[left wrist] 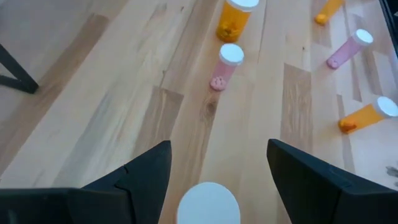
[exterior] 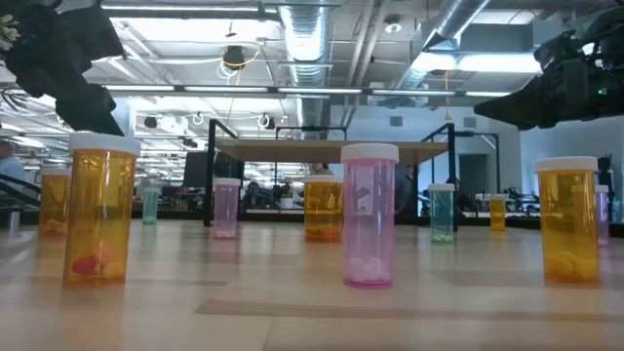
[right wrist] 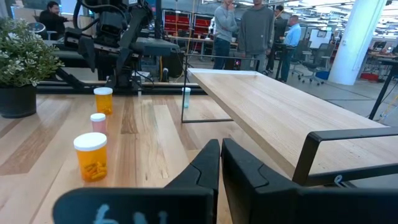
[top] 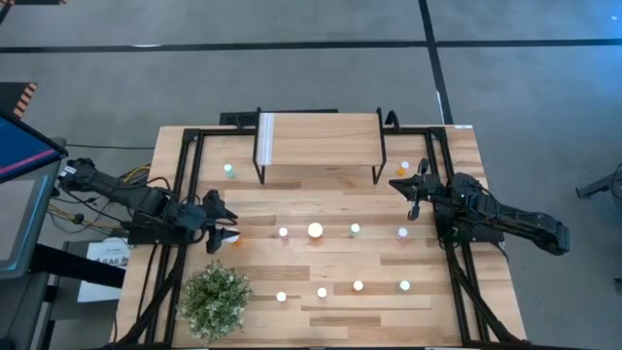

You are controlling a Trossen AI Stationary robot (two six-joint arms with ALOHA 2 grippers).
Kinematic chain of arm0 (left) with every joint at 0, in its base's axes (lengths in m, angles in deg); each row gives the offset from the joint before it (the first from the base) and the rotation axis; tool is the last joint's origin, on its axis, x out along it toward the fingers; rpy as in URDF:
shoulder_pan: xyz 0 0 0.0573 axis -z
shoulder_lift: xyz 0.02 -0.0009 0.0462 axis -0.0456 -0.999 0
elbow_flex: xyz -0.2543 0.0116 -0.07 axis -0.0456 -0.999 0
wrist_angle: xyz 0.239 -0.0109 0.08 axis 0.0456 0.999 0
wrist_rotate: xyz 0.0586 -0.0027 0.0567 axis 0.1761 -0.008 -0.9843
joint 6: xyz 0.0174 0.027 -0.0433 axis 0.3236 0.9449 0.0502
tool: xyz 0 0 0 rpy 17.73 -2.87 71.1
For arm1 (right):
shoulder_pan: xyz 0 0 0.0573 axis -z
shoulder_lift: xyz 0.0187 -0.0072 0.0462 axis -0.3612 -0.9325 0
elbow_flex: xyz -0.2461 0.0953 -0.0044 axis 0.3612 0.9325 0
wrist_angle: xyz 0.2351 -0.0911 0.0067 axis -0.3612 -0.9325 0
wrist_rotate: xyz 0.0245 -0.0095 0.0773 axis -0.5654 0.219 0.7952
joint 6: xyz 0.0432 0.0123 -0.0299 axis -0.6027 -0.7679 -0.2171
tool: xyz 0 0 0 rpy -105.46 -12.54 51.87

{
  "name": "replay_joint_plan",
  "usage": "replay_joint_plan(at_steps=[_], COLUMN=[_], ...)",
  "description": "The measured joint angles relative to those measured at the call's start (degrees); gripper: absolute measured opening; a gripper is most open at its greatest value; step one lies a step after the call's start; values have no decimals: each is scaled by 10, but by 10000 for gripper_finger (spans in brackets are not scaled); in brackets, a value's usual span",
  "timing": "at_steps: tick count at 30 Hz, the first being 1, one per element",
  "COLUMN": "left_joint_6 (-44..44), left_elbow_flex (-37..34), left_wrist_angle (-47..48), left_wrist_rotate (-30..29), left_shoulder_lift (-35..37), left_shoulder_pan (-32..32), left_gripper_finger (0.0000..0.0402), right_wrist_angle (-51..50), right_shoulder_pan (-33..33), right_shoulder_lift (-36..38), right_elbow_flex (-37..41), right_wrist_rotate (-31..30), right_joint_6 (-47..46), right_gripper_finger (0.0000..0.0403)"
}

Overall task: Pick and place medicine bottles onto shelf by color
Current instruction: Put the orange pill bottle on the shelf

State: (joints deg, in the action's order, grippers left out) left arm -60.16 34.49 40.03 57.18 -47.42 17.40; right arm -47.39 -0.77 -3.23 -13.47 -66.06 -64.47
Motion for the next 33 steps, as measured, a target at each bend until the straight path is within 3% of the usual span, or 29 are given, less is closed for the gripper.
replay_joint_plan(at_steps=[9,18,33], left_joint_6=[-9,-42,-92], left_elbow_flex=[42,42,42], left_wrist_angle=[39,55,99], left_wrist_rotate=[10,9,32], left_shoulder_lift=[-61,-120,-141], left_shoulder_pan=[-3,-3,-3], left_gripper_finger=[255,300,316], right_wrist_angle=[0,0,0], right_shoulder_pan=[0,0,0], right_shoulder_lift=[0,0,0], right_elbow_flex=[0,0,0], right_wrist_rotate=[0,0,0], right_joint_6=[0,0,0], right_gripper_finger=[43,43,43])
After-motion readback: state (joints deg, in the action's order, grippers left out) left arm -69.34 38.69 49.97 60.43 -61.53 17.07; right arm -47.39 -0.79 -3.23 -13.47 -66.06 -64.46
